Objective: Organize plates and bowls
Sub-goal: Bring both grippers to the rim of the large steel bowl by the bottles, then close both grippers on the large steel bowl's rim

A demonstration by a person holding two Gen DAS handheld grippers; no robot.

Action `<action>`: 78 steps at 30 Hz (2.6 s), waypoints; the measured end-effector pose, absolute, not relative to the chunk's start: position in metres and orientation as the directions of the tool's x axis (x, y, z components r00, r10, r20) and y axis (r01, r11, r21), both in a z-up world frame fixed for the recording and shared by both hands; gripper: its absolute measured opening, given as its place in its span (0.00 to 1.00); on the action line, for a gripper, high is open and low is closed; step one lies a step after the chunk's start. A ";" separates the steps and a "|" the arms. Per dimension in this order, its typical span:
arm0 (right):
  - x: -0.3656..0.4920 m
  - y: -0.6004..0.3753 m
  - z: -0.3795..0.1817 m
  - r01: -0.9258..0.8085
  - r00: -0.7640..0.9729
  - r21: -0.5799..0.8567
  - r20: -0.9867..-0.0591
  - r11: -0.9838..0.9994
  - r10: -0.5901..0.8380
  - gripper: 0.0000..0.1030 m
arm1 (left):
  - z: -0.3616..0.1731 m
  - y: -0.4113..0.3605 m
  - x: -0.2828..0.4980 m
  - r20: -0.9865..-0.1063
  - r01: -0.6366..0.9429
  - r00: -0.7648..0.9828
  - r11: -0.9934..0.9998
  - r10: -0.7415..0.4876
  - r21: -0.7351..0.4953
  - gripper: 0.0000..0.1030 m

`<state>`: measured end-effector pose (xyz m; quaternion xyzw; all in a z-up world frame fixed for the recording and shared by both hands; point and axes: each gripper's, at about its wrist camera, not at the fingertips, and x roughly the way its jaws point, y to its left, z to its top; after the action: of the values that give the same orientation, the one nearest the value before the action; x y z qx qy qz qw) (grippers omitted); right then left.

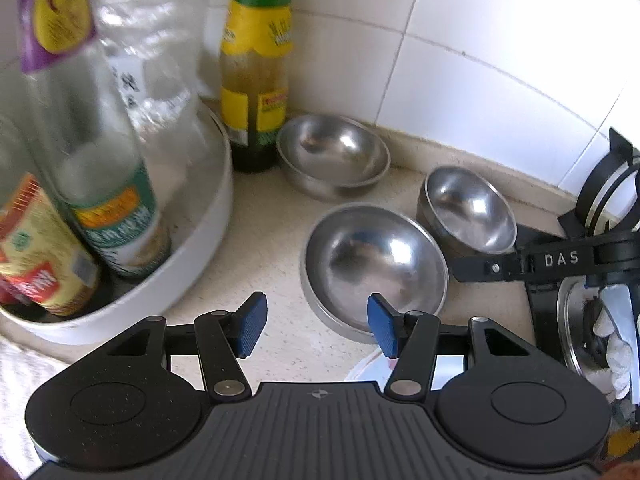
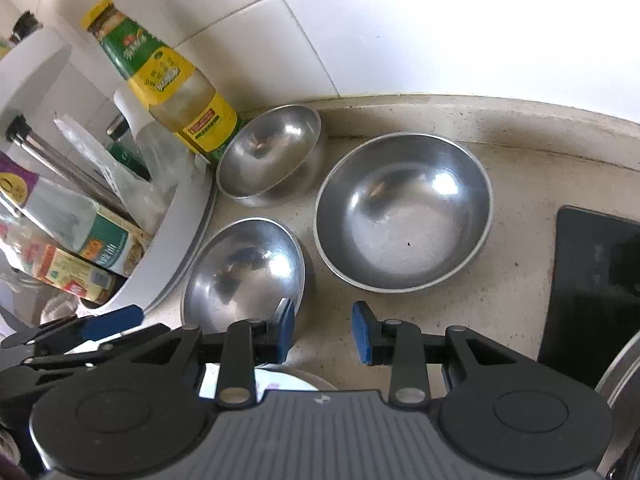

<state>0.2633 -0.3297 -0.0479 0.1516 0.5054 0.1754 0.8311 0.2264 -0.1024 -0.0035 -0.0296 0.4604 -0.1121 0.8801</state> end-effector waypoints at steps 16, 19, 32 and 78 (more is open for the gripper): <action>0.296 -0.328 0.004 -0.180 0.508 0.408 -0.741 0.895 0.440 0.54 | 0.032 -0.111 0.259 -0.737 0.133 0.641 0.977 -0.214 -0.168 0.67; 0.311 -0.326 -0.004 -0.179 0.497 0.401 -0.751 0.898 0.435 0.54 | 0.023 -0.120 0.278 -0.746 0.122 0.633 0.978 -0.207 -0.168 0.67; 0.388 -0.314 -0.036 -0.185 0.491 0.404 -0.751 0.896 0.440 0.54 | -0.015 -0.132 0.350 -0.796 0.056 0.584 0.986 -0.161 -0.158 0.67; 0.393 -0.305 -0.041 -0.182 0.490 0.378 -0.766 0.908 0.417 0.36 | -0.026 -0.169 0.366 -0.781 0.115 0.619 0.993 -0.078 -0.008 0.36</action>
<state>0.3929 -0.3051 -0.0410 0.1240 0.4737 0.1754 0.8541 0.3659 -0.1695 -0.0264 0.0214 0.4329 -0.0538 0.8996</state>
